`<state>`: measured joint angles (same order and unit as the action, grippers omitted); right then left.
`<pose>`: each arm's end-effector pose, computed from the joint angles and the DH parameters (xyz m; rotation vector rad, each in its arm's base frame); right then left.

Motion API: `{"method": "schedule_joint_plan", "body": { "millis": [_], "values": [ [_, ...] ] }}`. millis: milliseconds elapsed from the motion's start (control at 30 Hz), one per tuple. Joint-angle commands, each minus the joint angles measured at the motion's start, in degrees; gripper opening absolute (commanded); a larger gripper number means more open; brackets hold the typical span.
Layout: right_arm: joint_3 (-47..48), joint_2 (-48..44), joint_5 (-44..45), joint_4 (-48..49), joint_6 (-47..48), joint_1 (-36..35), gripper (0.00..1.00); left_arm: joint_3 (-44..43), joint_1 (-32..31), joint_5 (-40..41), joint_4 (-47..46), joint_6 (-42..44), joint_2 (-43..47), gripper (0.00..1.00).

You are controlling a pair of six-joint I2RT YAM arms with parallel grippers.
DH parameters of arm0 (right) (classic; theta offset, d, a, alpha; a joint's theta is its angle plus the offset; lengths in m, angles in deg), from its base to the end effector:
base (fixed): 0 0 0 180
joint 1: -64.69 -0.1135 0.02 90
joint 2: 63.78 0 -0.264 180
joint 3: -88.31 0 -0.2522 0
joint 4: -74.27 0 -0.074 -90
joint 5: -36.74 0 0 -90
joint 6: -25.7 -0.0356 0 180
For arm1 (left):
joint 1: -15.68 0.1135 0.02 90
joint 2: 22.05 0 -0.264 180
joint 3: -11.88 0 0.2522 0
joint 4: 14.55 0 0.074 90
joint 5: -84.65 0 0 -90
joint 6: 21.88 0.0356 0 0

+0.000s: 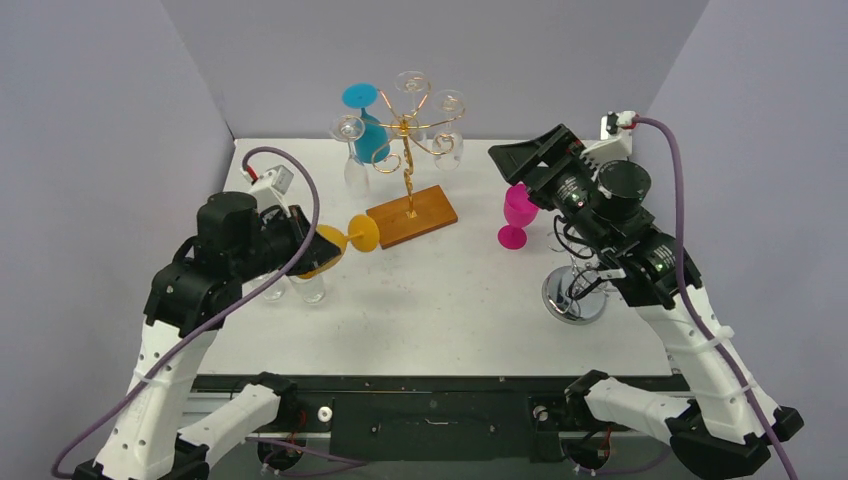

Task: Take the wine glass off the wine glass rack
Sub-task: Place the wine glass at the center of the board.

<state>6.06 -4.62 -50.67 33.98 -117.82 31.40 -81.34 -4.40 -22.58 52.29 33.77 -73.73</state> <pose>0.1608 0.1037 0.4942 0.3396 1.6886 1.1204 0.1304 -0.0589 0.4417 -0.0609 2.1095 -0.8915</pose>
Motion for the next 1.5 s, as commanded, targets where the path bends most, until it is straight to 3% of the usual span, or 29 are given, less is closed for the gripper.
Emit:
{"method": "schedule_joint_plan", "body": {
  "millis": [0, 300, 500, 1033, 1467],
  "values": [
    [1.41, 2.13, 2.17, -3.22, 5.4, 0.25, 0.79, -1.53, -3.33, 12.39, 15.07, 4.58, -1.54, 0.0],
    [1.82, 4.04, 3.18, -3.83, 7.46, 0.36, 0.79, 3.62, -10.0, 22.01, 18.99, 6.1, -8.16, 0.0],
    [2.39, 5.68, 1.26, -4.95, 8.8, 1.84, 0.79, 9.05, -12.95, 22.26, 16.57, 6.32, -12.94, 0.0],
    [-0.11, 7.56, -5.98, -3.33, 8.55, 7.04, 0.79, 12.9, -14.11, 21.03, 13.2, 9.05, -20.19, 0.0],
    [-1.25, 8.59, -7.2, -2.38, 7.98, 7.72, 0.79, 13.72, -14.11, 21.04, 11.43, 10.21, -22.54, 0.14]
  ]
}}
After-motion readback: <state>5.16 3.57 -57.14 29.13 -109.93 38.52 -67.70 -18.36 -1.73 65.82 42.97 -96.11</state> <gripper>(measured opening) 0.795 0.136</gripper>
